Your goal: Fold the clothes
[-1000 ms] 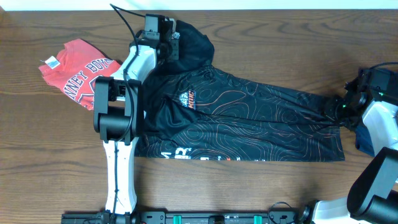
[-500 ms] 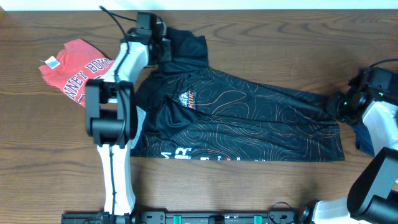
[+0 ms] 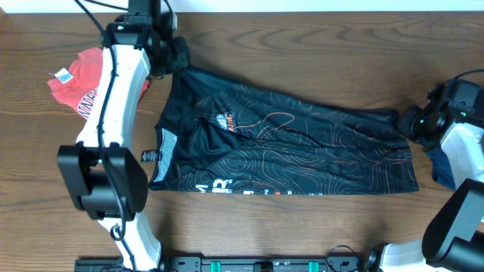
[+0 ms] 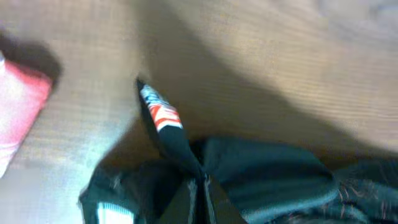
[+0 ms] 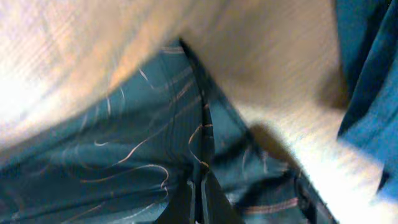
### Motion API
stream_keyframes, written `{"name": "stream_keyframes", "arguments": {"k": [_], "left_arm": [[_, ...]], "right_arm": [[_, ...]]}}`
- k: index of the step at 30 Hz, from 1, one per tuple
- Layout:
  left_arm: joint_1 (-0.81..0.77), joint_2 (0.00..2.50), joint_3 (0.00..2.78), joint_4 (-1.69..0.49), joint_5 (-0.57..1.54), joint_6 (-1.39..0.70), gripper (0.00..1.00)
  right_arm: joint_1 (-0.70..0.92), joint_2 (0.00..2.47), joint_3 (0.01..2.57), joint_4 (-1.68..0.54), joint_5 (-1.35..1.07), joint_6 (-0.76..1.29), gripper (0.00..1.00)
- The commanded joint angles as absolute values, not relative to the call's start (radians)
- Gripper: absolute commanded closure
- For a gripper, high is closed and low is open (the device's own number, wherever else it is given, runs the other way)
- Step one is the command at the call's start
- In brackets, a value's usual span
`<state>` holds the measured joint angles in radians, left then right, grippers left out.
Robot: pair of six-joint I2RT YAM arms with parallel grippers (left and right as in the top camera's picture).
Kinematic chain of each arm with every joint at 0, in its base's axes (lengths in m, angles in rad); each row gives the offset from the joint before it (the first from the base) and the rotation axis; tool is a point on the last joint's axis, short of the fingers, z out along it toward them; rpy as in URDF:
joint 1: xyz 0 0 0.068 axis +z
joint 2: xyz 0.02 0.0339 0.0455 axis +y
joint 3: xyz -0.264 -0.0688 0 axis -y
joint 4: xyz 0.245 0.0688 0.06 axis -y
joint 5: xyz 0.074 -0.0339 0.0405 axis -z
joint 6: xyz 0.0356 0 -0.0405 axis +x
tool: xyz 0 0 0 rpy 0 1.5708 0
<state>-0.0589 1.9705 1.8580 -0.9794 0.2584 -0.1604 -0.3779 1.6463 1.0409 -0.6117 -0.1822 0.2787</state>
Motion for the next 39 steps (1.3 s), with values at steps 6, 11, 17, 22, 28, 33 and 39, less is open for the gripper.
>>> {"name": "stream_keyframes", "arguments": {"k": [6, 11, 17, 22, 28, 33, 39], "left_arm": [[-0.042, 1.967, 1.848, -1.215, 0.173, -0.151, 0.94], [-0.041, 1.967, 1.847, -1.301, 0.144, -0.151, 0.94], [-0.041, 1.967, 1.815, -1.417, 0.144, -0.151, 0.94], [-0.041, 1.967, 1.759, -1.464, 0.146, -0.151, 0.94], [-0.045, 1.967, 1.641, -1.457, 0.156, -0.151, 0.94], [-0.045, 1.967, 1.556, -1.446, 0.167, -0.151, 0.94], [-0.051, 1.967, 1.497, -1.407, 0.202, -0.151, 0.94]], "right_arm": [[-0.426, 1.633, 1.137, -0.808, -0.202, 0.291, 0.99], [-0.478, 1.633, 1.185, -0.903, -0.198, 0.291, 0.99], [-0.49, 1.634, 1.192, -0.984, -0.132, 0.29, 0.99], [-0.49, 1.634, 1.191, -1.006, -0.089, 0.291, 0.99], [-0.49, 1.634, 1.19, -0.999, -0.067, 0.292, 0.99], [-0.49, 1.634, 1.19, -1.007, -0.015, 0.317, 0.99], [-0.49, 1.634, 1.189, -1.018, 0.019, 0.33, 0.99]]}}
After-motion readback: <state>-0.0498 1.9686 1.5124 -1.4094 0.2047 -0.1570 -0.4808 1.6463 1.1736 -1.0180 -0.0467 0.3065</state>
